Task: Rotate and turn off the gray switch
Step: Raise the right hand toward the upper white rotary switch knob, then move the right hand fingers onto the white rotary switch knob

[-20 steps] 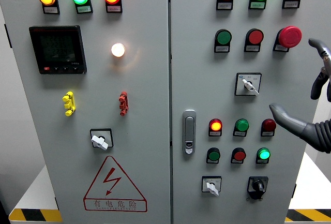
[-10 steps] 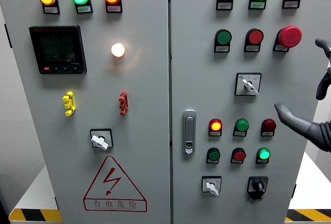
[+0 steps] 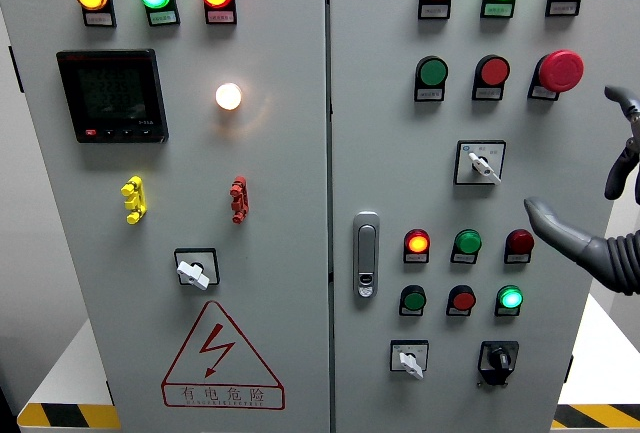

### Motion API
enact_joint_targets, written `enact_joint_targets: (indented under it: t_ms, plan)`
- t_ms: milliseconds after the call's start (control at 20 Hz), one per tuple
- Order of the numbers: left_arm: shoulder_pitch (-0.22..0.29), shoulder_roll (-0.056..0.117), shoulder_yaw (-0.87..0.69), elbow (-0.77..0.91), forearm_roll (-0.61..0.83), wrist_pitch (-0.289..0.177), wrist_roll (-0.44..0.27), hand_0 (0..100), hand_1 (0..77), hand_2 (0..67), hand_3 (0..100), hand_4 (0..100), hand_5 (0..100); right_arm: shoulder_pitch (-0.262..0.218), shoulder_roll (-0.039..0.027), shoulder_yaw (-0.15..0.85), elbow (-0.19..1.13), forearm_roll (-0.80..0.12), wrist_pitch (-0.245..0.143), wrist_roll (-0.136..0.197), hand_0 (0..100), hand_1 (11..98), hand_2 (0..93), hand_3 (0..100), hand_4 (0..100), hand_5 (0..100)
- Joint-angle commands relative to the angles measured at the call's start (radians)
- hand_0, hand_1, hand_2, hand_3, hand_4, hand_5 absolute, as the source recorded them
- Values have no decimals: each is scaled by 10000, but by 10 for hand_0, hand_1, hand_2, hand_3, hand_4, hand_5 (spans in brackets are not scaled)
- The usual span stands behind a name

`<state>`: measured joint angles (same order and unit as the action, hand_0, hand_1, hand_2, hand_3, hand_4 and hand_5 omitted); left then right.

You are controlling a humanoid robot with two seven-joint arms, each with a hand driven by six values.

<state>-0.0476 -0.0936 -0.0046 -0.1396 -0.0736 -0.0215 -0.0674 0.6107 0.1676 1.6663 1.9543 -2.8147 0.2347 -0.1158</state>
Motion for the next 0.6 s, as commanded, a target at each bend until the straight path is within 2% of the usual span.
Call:
enact_joint_targets:
  t_ms: [0,150,250,550]
  plan:
    - [0,0,0,0,-1,0,-1,0,0,133,183,96,118,-17,-4,-371,-76,29,-61,-374,0,390,304,822,935,900]
    - [0,0,0,0,-1,0,-1,0,0,133,183,96,118,-17,-4,-754,-153,44,-77,-895,0,384,341,822,937,899]
    - [0,0,0,0,-1,0,-1,0,0,133,183,96,118,-17,-4,-893,-260,44,-168,-1111,0,382,359,819,938,898]
    - [0,0,0,0,-1,0,-1,0,0,132,183,95,118,-1,-4,-1032,-536,44,-245,-1143,0,362,400,815,941,899]
